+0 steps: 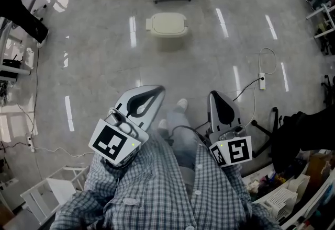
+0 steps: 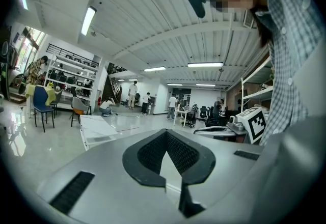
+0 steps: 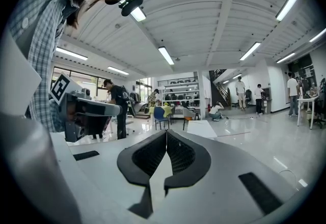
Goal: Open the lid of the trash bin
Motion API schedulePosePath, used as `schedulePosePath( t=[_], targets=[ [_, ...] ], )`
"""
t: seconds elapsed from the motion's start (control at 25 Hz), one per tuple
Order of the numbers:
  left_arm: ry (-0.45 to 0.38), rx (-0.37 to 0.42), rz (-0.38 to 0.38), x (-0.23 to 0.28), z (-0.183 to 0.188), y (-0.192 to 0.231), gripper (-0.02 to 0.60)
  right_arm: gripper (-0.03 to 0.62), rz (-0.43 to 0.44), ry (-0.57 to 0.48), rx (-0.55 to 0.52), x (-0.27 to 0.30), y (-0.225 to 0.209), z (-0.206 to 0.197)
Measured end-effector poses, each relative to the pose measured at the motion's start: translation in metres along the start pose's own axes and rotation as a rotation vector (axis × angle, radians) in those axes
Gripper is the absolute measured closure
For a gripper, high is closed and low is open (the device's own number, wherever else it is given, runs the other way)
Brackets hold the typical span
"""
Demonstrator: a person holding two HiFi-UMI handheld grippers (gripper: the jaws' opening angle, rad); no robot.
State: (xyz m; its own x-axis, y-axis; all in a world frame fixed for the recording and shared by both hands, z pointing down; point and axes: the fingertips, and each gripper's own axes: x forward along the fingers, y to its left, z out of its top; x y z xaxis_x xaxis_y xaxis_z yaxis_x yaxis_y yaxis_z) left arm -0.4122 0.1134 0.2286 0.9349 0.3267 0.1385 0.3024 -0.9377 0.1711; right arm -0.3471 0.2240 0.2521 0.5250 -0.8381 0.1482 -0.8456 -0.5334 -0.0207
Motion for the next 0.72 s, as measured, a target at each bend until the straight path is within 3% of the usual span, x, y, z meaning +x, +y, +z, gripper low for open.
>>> schedulePosePath(
  t=[0.16, 0.32, 0.56, 0.72],
  targets=[
    [-0.040, 0.005, -0.001, 0.015, 0.006, 0.003, 0.577, 0.574, 0.002, -0.002, 0.001, 0.008, -0.012, -0.001],
    [0.006, 0.008, -0.009, 0.029, 0.001, 0.006, 0.577, 0.574, 0.021, 0.021, 0.003, 0.021, -0.022, -0.006],
    [0.012, -0.001, -0.013, 0.059, 0.011, 0.021, 0.577, 0.574, 0.039, 0.034, 0.005, 0.046, -0.042, -0.001],
    [-0.045, 0.010, -0.009, 0.083, 0.025, 0.032, 0.577, 0.574, 0.045, 0.041, -0.004, 0.059, -0.062, 0.005]
  ],
)
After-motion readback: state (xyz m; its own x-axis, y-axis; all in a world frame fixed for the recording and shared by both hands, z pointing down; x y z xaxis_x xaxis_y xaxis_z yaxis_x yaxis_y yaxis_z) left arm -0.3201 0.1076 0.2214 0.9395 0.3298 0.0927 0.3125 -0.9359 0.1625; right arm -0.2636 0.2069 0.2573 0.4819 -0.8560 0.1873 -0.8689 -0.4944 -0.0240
